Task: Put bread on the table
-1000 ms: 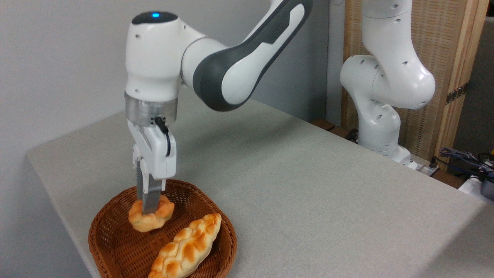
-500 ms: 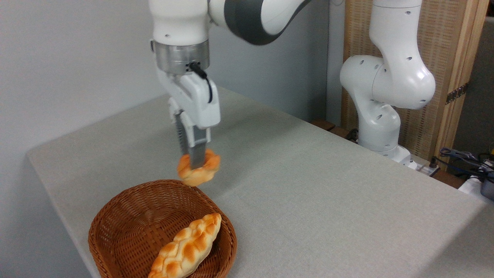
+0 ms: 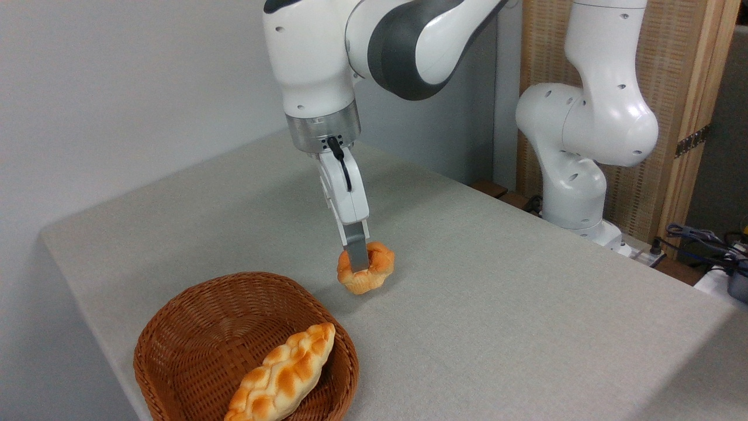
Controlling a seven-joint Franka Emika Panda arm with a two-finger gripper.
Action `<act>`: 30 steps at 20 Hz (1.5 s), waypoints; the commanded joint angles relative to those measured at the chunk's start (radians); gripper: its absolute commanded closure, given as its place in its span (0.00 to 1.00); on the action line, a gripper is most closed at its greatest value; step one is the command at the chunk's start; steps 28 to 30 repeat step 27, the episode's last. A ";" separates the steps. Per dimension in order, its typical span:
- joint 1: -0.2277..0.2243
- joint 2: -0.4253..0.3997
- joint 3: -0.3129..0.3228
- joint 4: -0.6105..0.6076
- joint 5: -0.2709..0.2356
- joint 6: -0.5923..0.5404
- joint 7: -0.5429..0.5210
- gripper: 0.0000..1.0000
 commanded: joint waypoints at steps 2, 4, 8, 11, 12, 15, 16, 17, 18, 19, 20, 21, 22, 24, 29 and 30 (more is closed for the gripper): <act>-0.010 -0.016 0.012 -0.011 0.012 0.014 0.009 0.00; -0.010 -0.016 0.012 -0.006 0.011 0.006 -0.001 0.00; -0.010 -0.019 0.012 0.036 0.009 -0.008 -0.028 0.00; -0.008 0.017 0.013 0.183 0.006 -0.130 -0.102 0.00; -0.002 0.039 0.013 0.248 0.005 -0.182 -0.120 0.00; 0.001 0.102 0.058 0.435 -0.010 -0.253 -0.217 0.00; 0.001 0.120 0.064 0.476 -0.029 -0.264 -0.261 0.00; 0.001 0.141 0.065 0.516 -0.031 -0.285 -0.292 0.00; 0.001 0.157 0.075 0.545 -0.028 -0.307 -0.306 0.00; -0.001 0.171 0.078 0.570 -0.027 -0.325 -0.309 0.00; -0.001 0.180 0.078 0.589 -0.027 -0.342 -0.318 0.00; -0.004 0.183 0.079 0.592 -0.027 -0.345 -0.340 0.00; -0.008 0.183 0.079 0.592 -0.027 -0.345 -0.363 0.00; -0.010 0.183 0.079 0.590 -0.024 -0.348 -0.370 0.00; -0.010 0.183 0.081 0.590 -0.026 -0.348 -0.367 0.00; -0.010 0.183 0.081 0.590 -0.026 -0.348 -0.367 0.00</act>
